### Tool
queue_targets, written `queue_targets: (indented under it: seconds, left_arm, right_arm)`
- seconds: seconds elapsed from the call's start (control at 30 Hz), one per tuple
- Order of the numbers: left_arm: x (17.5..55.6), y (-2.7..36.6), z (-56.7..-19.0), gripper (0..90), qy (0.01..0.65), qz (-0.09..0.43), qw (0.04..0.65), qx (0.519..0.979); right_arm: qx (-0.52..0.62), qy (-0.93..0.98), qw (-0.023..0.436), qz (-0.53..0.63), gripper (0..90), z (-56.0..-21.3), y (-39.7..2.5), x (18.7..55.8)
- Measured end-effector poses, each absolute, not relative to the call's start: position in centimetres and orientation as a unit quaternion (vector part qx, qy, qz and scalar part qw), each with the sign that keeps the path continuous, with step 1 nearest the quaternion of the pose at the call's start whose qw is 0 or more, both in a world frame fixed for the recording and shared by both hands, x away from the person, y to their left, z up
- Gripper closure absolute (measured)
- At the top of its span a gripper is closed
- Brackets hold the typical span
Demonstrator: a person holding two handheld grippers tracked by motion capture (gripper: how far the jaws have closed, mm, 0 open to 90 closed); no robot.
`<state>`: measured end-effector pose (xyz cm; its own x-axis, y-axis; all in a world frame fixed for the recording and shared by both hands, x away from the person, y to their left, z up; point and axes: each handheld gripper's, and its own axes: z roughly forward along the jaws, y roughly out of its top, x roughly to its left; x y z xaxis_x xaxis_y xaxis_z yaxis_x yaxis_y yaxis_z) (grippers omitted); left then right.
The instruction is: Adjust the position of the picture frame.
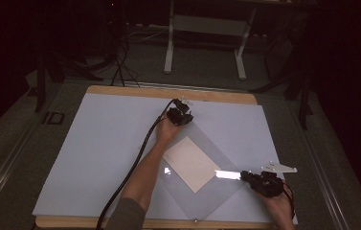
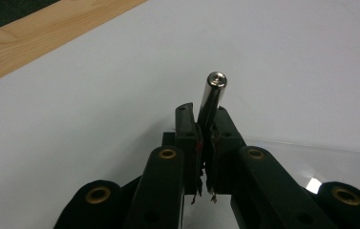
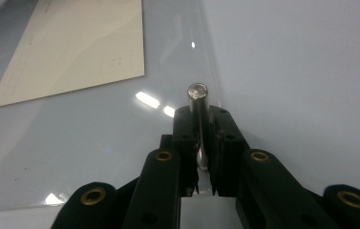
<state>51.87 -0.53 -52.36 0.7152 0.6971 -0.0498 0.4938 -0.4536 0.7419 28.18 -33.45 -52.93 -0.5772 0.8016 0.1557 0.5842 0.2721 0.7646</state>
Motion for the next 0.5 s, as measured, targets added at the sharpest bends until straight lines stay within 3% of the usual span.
queue_targets:
  seconds: [0.5]
  left_arm:
    - [51.0,4.5,-50.3,86.0,0.323,0.118,0.387,0.856]
  right_arm:
    - [0.460,0.771,0.151,0.414,81.5,-50.3,-33.9,31.8]
